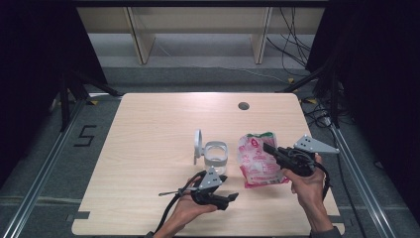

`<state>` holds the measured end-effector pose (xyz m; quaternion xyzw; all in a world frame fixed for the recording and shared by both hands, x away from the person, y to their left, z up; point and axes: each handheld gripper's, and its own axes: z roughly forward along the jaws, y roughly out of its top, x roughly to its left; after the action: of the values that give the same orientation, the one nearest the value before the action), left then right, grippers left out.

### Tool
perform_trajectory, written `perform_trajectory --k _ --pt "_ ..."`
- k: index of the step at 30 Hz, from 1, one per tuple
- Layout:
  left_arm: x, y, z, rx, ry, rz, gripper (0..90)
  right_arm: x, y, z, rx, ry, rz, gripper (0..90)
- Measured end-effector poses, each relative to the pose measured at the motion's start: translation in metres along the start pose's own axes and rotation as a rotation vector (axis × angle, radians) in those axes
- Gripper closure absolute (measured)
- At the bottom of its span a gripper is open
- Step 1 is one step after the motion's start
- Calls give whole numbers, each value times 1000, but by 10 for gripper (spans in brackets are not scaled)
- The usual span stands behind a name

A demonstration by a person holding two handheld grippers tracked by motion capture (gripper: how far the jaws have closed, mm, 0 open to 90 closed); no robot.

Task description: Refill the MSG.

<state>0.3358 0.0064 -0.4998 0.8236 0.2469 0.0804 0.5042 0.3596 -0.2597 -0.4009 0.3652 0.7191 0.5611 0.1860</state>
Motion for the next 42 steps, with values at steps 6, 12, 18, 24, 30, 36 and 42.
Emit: perform_trajectory --k 6,12,18,24,30,36,42 --pt "-3 5 26 4 30 -1 310 6 5 0 -10 -11 -23 900" --pt "-2 11 45 19 60 19 319 11 12 -3 -31 12 -39 900" --pt "-11 14 55 35 82 39 317 22 24 -8 -70 40 -61 900" --pt "-18 15 55 -37 147 62 577 30 30 -8 -84 43 -65 900" --pt "-17 14 53 -94 163 -15 706 28 31 -3 -91 45 -69 900" --pt "-17 18 54 -132 189 -38 716 28 41 4 -84 40 -82 900" --pt "-15 24 55 -204 219 -74 718 29 56 18 -99 66 -93 900"
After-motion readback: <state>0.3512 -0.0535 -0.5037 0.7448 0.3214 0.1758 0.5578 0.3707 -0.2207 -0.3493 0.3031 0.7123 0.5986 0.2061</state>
